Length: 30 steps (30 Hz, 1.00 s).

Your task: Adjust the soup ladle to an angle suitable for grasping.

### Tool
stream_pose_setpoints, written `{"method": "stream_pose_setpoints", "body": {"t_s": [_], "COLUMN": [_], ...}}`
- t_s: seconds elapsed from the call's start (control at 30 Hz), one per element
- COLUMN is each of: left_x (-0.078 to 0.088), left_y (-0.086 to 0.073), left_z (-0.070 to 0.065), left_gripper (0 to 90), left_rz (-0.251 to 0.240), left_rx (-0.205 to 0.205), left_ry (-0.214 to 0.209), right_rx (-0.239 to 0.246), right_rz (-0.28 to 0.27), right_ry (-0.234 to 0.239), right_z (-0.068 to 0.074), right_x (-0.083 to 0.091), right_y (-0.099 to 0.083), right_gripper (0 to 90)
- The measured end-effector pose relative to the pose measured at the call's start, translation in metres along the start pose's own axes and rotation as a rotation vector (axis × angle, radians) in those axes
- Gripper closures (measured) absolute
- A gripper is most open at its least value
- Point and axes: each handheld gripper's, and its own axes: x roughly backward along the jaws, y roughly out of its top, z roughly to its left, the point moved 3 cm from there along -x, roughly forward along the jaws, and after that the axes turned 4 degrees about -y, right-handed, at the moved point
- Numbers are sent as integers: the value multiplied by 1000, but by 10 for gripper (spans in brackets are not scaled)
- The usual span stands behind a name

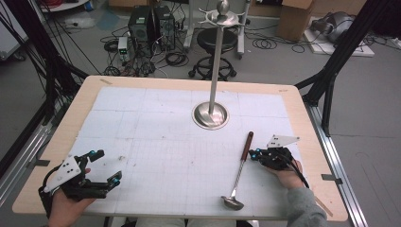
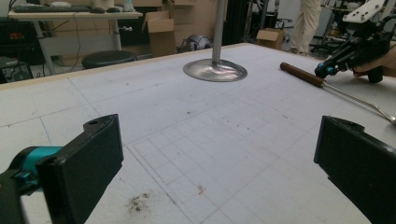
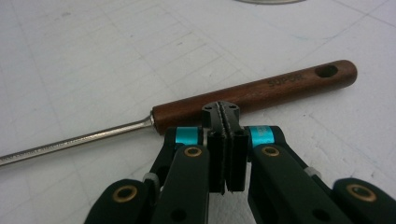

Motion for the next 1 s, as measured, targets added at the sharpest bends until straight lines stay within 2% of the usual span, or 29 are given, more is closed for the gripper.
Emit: {"method": "stream_pose_setpoints", "body": {"t_s": [0.1, 0.5, 0.73, 1.0], "left_x": [0, 0, 0, 0], "left_y": [0, -1, -1, -1], "left_z": [0, 0, 0, 0], "left_gripper": [18, 18, 18, 18], "left_rz": [5, 10, 8, 10], "left_rx": [-3, 1, 2, 2], "left_ry": [2, -4, -1, 0], "right_rx": [15, 39, 69, 77], "right_rz": [28, 31, 34, 30], "right_ry": [-5, -9, 1, 17], "right_z": [2, 4, 12, 17], "right_x": [-3, -8, -13, -18], "right_y": [1, 4, 8, 12], "right_gripper": [898, 899, 899, 899]}}
